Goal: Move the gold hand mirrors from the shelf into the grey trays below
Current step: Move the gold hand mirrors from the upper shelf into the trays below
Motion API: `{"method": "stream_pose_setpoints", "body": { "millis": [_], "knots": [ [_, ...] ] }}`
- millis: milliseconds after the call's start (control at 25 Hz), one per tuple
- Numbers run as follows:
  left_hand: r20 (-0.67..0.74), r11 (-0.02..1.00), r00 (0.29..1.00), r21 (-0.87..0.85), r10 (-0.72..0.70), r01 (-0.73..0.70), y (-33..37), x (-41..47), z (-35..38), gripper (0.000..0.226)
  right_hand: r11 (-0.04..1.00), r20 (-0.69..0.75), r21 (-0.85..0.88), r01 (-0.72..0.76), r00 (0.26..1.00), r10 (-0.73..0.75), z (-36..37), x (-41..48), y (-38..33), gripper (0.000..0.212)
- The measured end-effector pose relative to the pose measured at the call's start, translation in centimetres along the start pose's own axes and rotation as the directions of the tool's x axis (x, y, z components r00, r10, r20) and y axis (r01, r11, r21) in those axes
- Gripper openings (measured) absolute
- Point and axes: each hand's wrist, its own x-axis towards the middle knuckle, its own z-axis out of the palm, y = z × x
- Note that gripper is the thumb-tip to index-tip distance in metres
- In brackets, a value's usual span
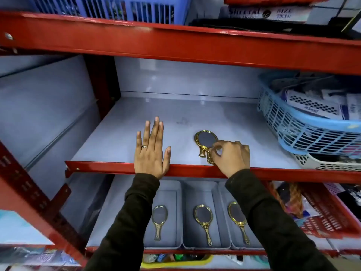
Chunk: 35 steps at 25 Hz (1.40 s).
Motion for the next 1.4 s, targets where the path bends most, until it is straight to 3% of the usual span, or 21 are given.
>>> {"method": "stream_pose_setpoints", "body": {
  "millis": [120,320,520,800,920,1120,1240,1400],
  "knots": [
    [-0.030,0.998,0.998,0.005,-0.059,0.060,0.0,0.0,0.2,0.067,0.992,0.090,-0.027,-0.120,0.989,0.122,0.1,0.8,-0.6,0.033],
    [-0.078,1.000,0.997,0.003,0.010,-0.010,-0.5,-1.1,1.3,0.067,0.956,0.223,0.041,-0.289,0.936,0.273,-0.2,1.5,-0.6,0.039],
    [-0.090,1.000,0.996,-0.005,-0.022,0.022,-0.3,-0.8,1.2,0.069,0.885,0.401,0.205,-0.418,0.861,0.313,0.0,3.0,0.3,0.035],
    [-0.031,0.999,0.999,-0.008,-0.045,0.044,-0.1,-0.7,0.5,0.067,0.804,0.333,0.427,-0.414,0.899,0.285,-1.6,2.5,1.1,0.009],
    [-0.009,0.999,0.999,-0.003,-0.041,0.041,-0.1,-0.6,0.3,0.067,0.615,0.399,0.619,-0.487,0.871,0.288,-3.9,2.1,2.0,0.018],
    [0.025,0.998,0.998,-0.014,-0.053,0.054,0.3,-0.5,-0.1,0.068,0.353,0.544,0.764,-0.541,0.833,0.098,-9.3,-1.8,5.9,0.018],
    [0.032,0.998,0.998,-0.014,-0.057,0.057,0.4,-0.6,-0.3,0.068,0.367,0.653,0.703,-0.609,0.757,0.006,-10.4,-6.2,10.6,0.024],
    [0.034,0.998,0.997,0.004,-0.064,0.064,0.8,-0.7,-0.3,0.068,0.459,0.830,0.496,-0.737,0.558,0.000,-8.1,-13.0,16.4,0.050]
  ]
}}
